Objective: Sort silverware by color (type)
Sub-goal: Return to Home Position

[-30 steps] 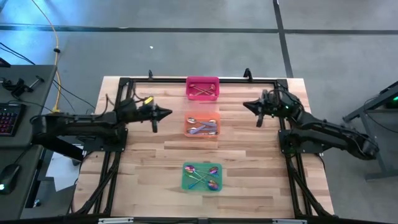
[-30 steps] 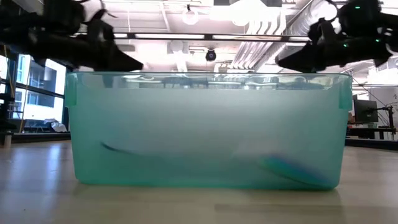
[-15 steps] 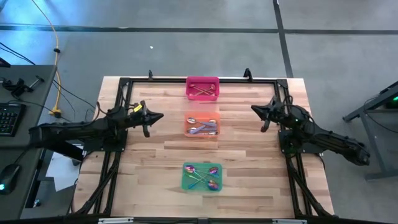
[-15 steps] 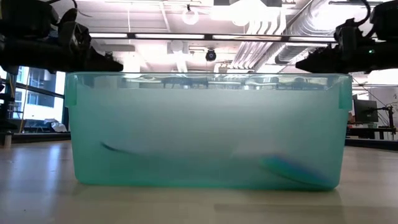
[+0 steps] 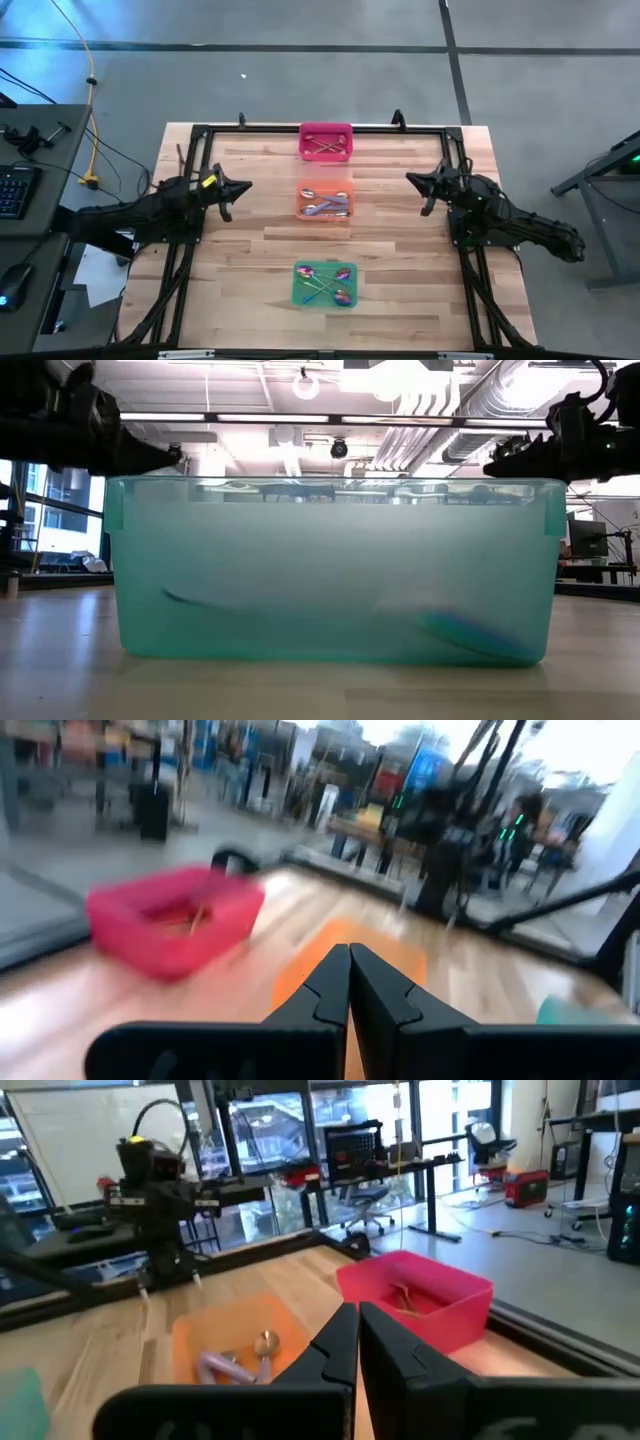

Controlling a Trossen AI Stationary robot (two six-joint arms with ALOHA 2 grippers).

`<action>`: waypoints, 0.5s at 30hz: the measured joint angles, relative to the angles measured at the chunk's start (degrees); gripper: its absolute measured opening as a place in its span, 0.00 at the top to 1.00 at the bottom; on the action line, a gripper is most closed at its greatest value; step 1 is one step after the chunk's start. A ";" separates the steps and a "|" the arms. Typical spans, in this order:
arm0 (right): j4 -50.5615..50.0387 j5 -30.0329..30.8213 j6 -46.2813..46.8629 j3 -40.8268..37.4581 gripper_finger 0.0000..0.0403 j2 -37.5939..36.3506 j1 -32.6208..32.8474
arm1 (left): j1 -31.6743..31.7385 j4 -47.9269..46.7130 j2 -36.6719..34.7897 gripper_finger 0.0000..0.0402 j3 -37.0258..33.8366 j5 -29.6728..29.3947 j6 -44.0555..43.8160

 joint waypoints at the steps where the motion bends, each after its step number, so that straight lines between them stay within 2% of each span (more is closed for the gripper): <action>1: 0.18 0.05 -0.11 0.02 1.00 -0.07 -0.12 | -0.56 0.08 -1.48 1.00 0.05 -0.63 1.05; 3: 0.40 0.22 -0.05 0.00 1.00 -0.14 -0.44 | -1.16 0.31 -3.38 1.00 0.06 -1.45 2.22; 6: -0.01 0.33 0.28 0.00 1.00 0.85 -1.00 | -1.36 0.02 -2.41 1.00 0.02 -2.03 1.80; 10: 0.01 0.12 3.15 0.00 1.00 2.43 -1.62 | -1.36 -0.15 0.69 1.00 0.02 -0.36 -4.45; 12: -0.02 0.11 0.43 0.00 1.00 3.09 -1.62 | -1.36 -0.21 2.32 1.00 0.02 -0.30 -6.94; 15: -0.03 0.03 -2.36 0.00 1.00 3.88 -1.59 | -1.34 -0.19 4.35 1.00 0.02 -0.20 -5.20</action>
